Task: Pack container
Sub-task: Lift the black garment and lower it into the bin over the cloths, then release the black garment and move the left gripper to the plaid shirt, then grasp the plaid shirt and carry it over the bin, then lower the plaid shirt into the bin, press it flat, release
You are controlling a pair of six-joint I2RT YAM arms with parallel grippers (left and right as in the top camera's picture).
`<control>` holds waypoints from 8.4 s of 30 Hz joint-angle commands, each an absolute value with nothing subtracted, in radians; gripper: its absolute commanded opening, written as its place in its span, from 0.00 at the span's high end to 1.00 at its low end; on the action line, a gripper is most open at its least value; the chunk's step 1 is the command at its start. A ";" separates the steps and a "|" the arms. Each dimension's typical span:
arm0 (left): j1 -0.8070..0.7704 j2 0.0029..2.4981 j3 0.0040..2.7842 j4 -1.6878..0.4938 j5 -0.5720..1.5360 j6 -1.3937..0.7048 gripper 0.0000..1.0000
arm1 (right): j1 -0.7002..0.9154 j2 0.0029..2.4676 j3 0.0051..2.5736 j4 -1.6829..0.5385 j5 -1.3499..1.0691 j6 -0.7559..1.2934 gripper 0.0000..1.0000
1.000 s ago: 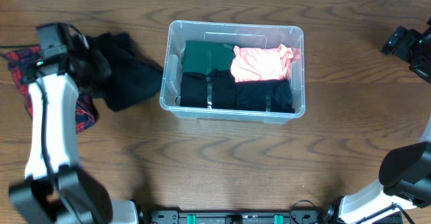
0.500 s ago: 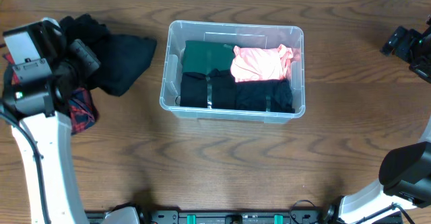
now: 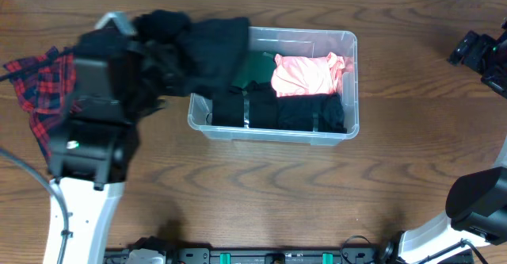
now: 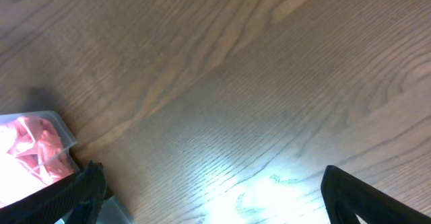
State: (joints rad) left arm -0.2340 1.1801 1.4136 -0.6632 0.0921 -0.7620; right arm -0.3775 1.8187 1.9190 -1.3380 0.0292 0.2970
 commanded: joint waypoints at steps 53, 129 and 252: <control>-0.803 1.639 1.458 -0.136 -0.373 -1.029 0.39 | -0.379 1.822 1.915 -1.339 0.029 0.310 0.01; 0.369 2.154 1.444 -0.543 -0.455 -0.292 0.54 | -0.379 1.822 1.915 -1.339 0.029 0.310 0.01; -0.653 1.953 1.476 -0.490 0.251 0.203 0.94 | -0.379 1.822 1.915 -1.339 0.029 0.310 0.01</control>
